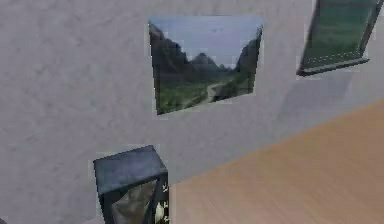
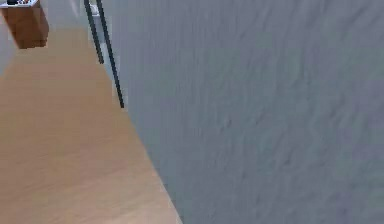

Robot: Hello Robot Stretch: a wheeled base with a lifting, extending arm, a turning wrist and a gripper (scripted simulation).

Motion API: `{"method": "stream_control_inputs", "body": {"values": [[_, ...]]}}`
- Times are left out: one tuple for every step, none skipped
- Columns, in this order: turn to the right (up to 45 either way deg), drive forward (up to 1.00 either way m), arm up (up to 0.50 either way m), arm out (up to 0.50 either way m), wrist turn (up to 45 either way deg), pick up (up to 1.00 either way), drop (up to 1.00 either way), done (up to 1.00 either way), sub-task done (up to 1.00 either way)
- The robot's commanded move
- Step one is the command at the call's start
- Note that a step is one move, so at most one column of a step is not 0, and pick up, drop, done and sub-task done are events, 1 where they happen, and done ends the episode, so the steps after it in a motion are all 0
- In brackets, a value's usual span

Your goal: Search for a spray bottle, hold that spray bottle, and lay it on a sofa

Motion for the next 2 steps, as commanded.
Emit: {"method": "stream_control_inputs", "body": {"values": [[45.0,0.0,0.0,0.0,0.0,0.0,0.0,0.0,0.0],[15.0,0.0,0.0,0.0,0.0,0.0,0.0,0.0,0.0]]}}
